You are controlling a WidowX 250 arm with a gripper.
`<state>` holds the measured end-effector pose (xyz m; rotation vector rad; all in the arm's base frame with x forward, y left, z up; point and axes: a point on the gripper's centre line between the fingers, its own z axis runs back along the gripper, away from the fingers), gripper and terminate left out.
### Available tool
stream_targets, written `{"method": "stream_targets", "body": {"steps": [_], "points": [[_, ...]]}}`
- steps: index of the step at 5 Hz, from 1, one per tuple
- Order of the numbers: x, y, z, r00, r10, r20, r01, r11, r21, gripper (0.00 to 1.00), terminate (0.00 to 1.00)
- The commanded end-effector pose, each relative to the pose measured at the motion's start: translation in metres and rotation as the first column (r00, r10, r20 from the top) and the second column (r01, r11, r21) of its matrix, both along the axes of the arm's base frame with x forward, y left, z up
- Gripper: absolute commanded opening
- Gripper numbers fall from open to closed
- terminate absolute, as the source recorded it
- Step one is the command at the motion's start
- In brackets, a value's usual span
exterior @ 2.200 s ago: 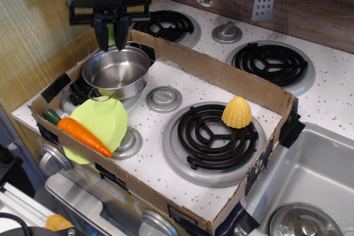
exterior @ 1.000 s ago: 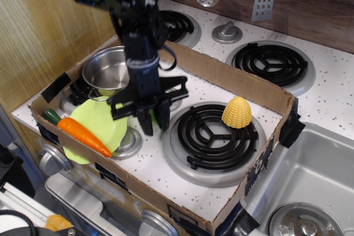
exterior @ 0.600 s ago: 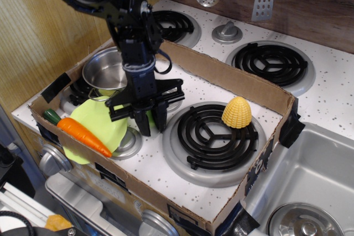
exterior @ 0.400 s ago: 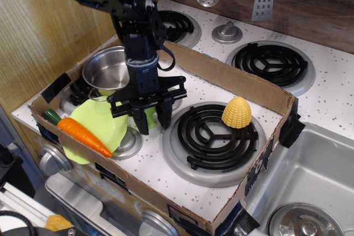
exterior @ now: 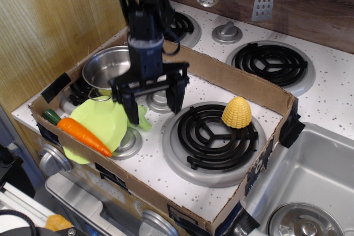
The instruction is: Take broccoli out of pan
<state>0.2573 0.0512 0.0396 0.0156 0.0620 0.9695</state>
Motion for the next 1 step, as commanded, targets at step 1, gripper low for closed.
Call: {"method": "stream_targets", "body": {"steps": [1], "points": [[0.0103, 0.0052, 0.0531, 0.998, -0.012, 0.069, 0.008, 0.998, 0.064, 1.00, 1.00]]}}
